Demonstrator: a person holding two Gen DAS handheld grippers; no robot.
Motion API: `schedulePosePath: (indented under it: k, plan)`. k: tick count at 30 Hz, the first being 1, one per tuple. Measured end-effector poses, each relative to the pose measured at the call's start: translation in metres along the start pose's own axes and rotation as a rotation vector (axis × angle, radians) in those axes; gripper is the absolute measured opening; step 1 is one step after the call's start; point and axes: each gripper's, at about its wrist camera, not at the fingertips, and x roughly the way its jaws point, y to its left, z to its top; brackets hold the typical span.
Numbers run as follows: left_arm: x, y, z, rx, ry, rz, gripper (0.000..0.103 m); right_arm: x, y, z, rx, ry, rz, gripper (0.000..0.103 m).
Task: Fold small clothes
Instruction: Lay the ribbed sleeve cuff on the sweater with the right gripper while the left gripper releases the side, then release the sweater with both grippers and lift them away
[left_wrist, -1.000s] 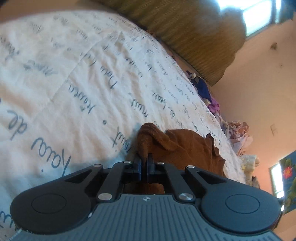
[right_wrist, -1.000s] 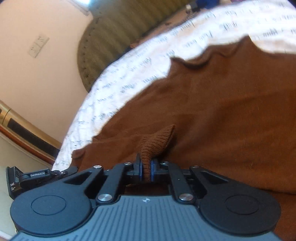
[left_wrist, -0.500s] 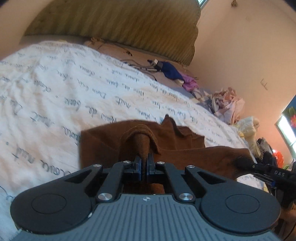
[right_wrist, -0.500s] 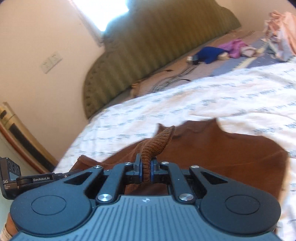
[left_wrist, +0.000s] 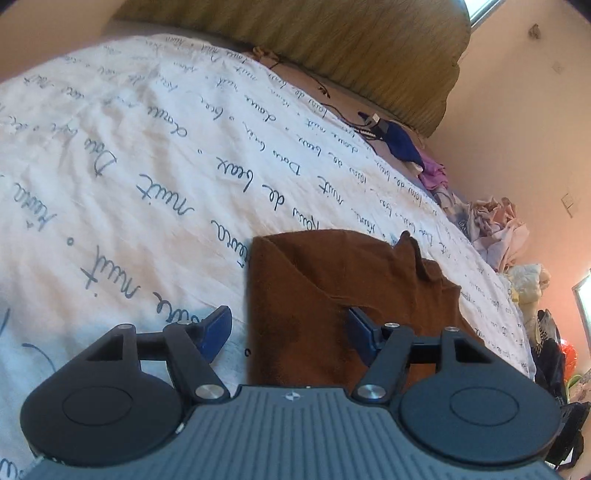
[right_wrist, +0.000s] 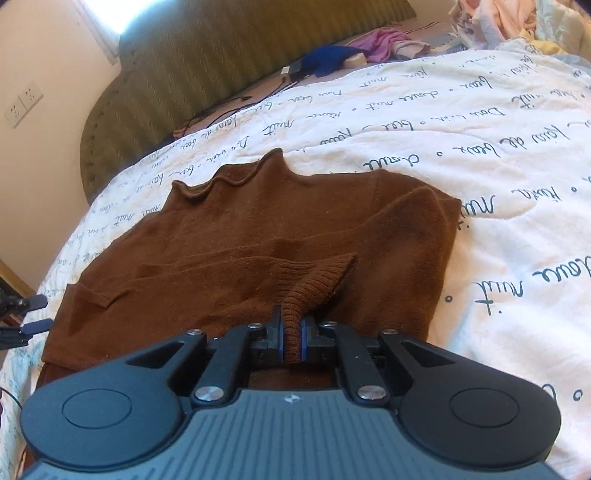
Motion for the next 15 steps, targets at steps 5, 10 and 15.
schedulePosePath:
  k: [5, 10, 15]
  plan:
    - [0.025, -0.003, -0.003, 0.02, 0.019, 0.131, 0.021, -0.028, 0.013, 0.013, -0.052, -0.075, 0.001, 0.008]
    - [0.024, -0.025, -0.014, 0.184, -0.049, 0.253, 0.021, -0.043, 0.013, 0.024, -0.141, -0.086, -0.1, 0.007]
    - [0.021, -0.03, -0.019, 0.233, -0.074, 0.284, 0.026, -0.008, -0.013, 0.012, -0.099, 0.014, -0.137, 0.01]
